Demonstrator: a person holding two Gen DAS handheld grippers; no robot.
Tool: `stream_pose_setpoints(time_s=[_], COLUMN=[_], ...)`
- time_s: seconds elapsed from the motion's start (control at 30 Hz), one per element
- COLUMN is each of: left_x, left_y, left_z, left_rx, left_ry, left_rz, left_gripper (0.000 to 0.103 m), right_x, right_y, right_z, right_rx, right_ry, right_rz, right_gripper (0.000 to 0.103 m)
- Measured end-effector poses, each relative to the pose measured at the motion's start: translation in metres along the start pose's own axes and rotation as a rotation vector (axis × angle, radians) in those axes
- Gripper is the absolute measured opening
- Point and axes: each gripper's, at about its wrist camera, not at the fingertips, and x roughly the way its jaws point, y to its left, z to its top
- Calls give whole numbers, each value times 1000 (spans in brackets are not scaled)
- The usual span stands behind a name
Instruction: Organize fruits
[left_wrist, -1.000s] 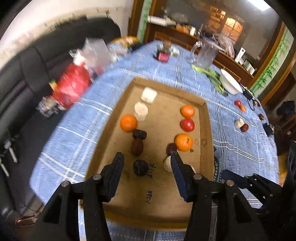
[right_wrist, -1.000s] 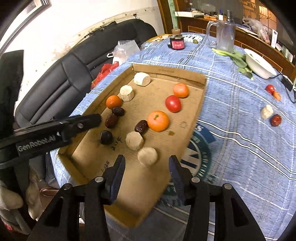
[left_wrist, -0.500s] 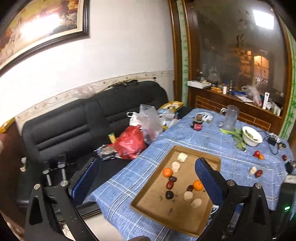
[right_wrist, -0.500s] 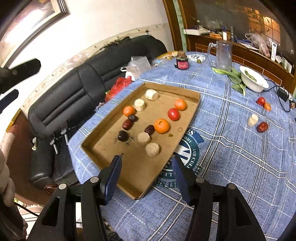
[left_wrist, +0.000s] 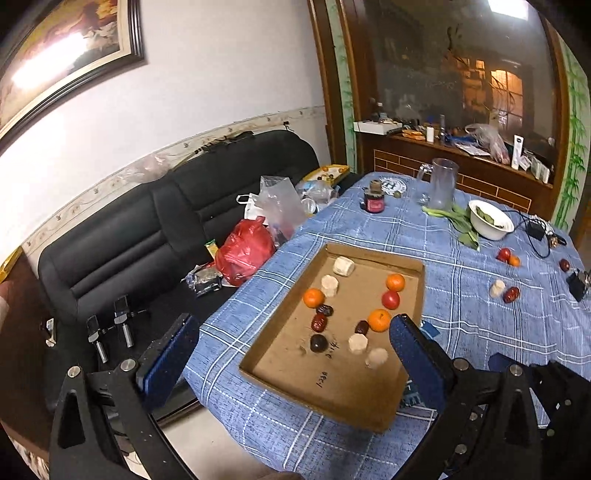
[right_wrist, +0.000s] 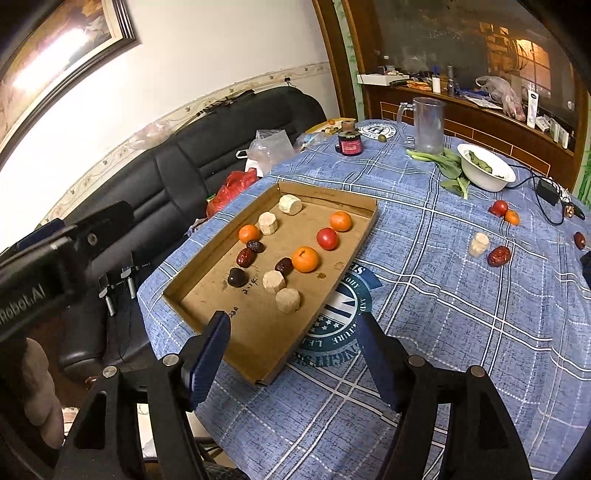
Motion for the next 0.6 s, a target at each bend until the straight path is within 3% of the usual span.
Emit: stream_pose_setpoints(time_s=[0.6], left_x=[18], left_y=[-3], left_z=[-8], left_rx=[31], left_ry=[77], left_rz=[-50], left_gripper=[103], right_x=[11], right_y=[8], right_z=[-4], right_rx=[-13], right_ry=[33], right_rz=[-17], right_gripper=[77])
